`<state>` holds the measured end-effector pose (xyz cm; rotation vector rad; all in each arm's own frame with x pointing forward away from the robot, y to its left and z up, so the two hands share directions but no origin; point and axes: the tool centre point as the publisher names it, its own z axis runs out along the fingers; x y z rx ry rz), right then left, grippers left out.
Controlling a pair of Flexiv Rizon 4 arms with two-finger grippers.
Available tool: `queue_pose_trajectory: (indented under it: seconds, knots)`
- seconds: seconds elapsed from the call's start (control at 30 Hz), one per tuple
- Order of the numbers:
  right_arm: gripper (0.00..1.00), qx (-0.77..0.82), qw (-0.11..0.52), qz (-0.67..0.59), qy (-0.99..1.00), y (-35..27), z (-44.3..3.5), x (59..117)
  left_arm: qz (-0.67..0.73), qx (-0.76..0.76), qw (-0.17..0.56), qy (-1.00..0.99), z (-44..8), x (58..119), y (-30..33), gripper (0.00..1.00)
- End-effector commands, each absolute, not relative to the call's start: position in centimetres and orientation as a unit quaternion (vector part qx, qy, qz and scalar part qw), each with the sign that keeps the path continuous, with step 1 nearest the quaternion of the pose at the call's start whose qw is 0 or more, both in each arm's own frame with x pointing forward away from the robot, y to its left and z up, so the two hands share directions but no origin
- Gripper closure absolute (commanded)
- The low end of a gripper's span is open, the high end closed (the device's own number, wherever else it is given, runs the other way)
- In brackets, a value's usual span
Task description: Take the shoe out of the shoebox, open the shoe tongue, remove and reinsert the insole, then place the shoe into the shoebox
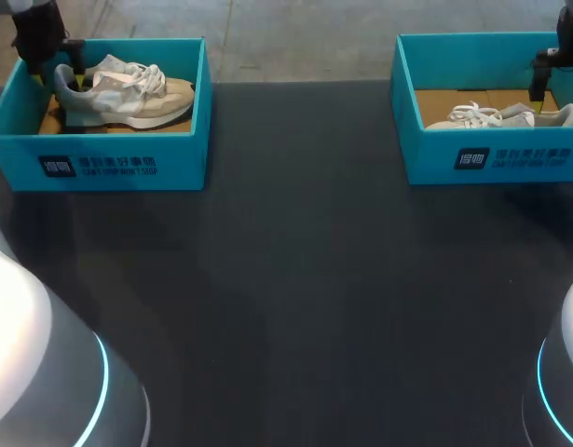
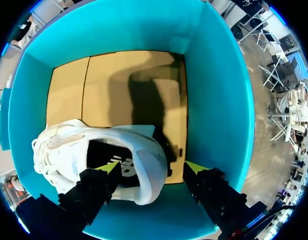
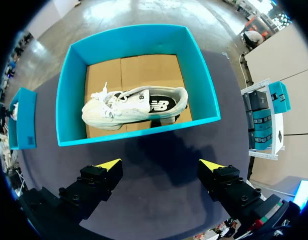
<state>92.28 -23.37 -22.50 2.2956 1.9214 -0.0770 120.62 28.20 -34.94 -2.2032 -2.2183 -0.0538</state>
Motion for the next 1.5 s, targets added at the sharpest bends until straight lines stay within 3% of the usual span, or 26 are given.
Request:
queue_pose_trajectory:
  seconds: [0.03, 1.5]
  knots:
    - [0.0, 0.765, 0.074, -0.025, 0.64, -23.4, -22.5, 92.2, -0.001, -0.706, 0.026, -0.708, -35.6, 121.7, 28.3, 0.2]
    - [0.0, 0.765, 0.074, -0.025, 0.64, -23.4, -22.5, 92.2, 0.026, -0.695, 0.031, -0.718, -38.6, 121.1, 28.7, 0.26]
